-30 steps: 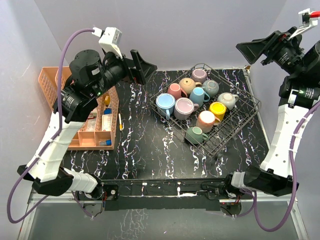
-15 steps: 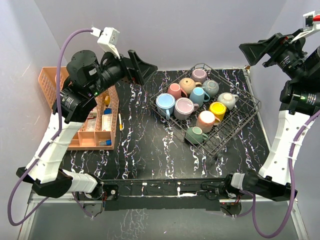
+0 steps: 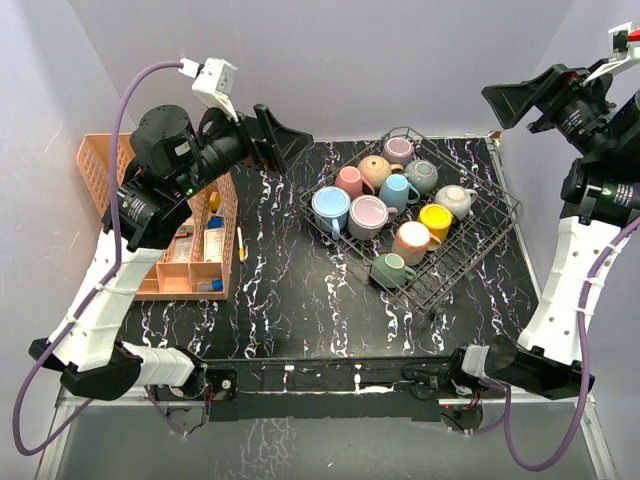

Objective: Load the cups into the dish rack
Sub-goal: Reset both arms

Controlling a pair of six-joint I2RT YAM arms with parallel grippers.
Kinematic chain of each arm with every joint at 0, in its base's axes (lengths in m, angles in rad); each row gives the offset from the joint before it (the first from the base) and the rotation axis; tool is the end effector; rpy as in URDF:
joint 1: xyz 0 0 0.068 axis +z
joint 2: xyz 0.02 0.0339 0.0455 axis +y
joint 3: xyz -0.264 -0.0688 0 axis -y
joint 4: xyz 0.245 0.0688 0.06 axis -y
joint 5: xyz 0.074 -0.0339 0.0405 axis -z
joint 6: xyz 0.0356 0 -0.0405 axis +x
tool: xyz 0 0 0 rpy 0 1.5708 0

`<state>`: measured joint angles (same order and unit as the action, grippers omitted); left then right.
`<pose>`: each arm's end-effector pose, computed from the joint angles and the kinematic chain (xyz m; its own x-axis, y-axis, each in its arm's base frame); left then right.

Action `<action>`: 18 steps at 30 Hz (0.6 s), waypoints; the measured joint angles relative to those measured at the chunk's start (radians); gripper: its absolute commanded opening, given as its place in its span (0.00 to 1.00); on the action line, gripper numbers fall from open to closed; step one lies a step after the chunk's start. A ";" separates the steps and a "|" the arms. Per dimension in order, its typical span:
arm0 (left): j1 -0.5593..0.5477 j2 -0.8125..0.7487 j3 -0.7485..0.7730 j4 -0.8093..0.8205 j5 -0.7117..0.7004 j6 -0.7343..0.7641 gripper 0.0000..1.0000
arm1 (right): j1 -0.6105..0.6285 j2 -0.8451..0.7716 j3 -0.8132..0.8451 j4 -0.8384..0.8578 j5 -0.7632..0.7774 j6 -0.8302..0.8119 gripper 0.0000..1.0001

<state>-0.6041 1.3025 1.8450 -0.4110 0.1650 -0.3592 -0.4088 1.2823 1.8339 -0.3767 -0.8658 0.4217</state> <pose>0.1918 -0.1395 0.5602 -0.1430 -0.3226 -0.9357 0.6879 0.6473 -0.3283 0.2105 -0.0617 0.5630 -0.0306 0.3023 -0.9527 -0.4582 0.8429 0.2821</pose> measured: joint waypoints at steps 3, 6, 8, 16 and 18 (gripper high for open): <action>0.000 -0.002 -0.010 0.010 0.000 0.001 0.97 | -0.001 0.000 0.000 -0.004 0.003 0.000 0.99; 0.000 -0.001 -0.018 0.013 0.000 0.001 0.97 | -0.005 0.000 0.000 -0.008 0.007 0.002 0.99; 0.000 -0.002 -0.022 0.014 0.000 0.001 0.97 | -0.007 0.000 0.000 -0.010 0.010 0.003 0.99; 0.000 -0.002 -0.026 0.015 0.000 0.004 0.97 | -0.013 0.000 0.000 -0.010 0.013 0.006 0.99; 0.000 -0.002 -0.029 0.016 0.000 0.004 0.97 | -0.013 0.000 0.000 -0.010 0.016 0.006 0.99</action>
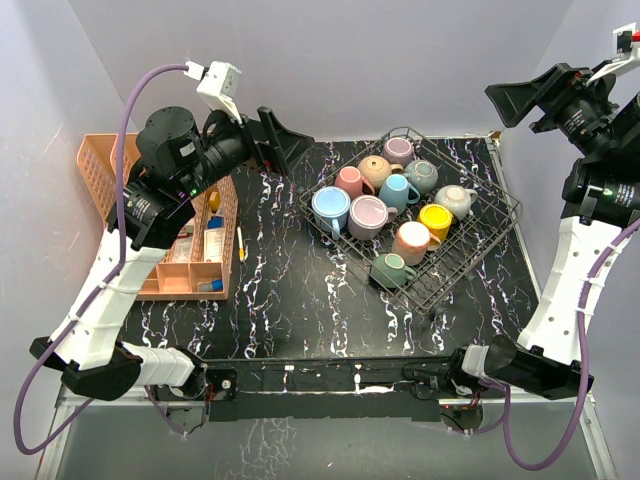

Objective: Load the cups into the dish rack
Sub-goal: Reset both arms

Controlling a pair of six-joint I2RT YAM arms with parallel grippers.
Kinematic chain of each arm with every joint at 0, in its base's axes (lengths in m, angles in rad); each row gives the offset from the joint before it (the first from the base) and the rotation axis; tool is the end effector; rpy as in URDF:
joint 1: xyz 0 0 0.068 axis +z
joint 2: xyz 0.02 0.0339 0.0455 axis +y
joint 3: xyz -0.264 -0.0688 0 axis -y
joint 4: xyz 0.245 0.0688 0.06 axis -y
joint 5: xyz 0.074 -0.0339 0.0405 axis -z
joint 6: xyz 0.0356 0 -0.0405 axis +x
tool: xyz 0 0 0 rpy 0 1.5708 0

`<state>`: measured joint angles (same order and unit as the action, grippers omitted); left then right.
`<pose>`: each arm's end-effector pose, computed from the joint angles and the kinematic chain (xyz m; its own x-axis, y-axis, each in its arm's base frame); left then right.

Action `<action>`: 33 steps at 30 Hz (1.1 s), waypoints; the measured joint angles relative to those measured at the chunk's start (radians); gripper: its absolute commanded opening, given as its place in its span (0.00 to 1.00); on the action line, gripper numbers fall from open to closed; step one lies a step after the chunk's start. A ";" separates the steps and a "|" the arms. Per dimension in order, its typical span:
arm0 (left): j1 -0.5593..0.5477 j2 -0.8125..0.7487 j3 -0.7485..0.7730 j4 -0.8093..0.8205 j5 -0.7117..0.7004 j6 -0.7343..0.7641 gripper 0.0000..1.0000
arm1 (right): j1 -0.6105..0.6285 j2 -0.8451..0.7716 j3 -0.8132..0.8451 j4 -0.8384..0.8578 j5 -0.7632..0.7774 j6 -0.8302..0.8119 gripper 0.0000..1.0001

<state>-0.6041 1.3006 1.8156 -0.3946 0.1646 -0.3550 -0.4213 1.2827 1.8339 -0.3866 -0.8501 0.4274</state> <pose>0.1955 -0.1420 0.5539 -0.1486 -0.3141 -0.9377 0.6853 0.6509 -0.3266 0.2103 -0.0649 0.5620 -0.0324 0.3143 -0.9488 -0.4319 0.8517 0.2969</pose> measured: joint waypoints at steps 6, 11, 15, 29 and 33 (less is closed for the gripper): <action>0.000 0.000 -0.004 0.000 0.000 0.003 0.97 | -0.008 0.000 0.000 0.000 0.007 0.000 0.99; 0.000 0.000 -0.004 0.001 0.000 0.006 0.97 | -0.013 0.002 0.000 0.000 0.010 0.000 0.99; 0.000 0.000 -0.011 0.006 0.000 0.007 0.97 | -0.016 0.002 0.000 0.000 0.010 0.000 0.99; 0.003 0.000 -0.015 0.006 0.000 0.008 0.97 | -0.027 0.013 0.000 0.000 0.010 0.001 0.99; 0.006 0.000 -0.015 0.006 0.000 0.007 0.97 | -0.027 0.013 0.000 -0.001 0.009 0.001 0.99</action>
<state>-0.5976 1.3006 1.8004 -0.3885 0.1650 -0.3477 -0.4484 1.2957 1.8339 -0.3874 -0.8410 0.4282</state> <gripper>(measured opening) 0.972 0.991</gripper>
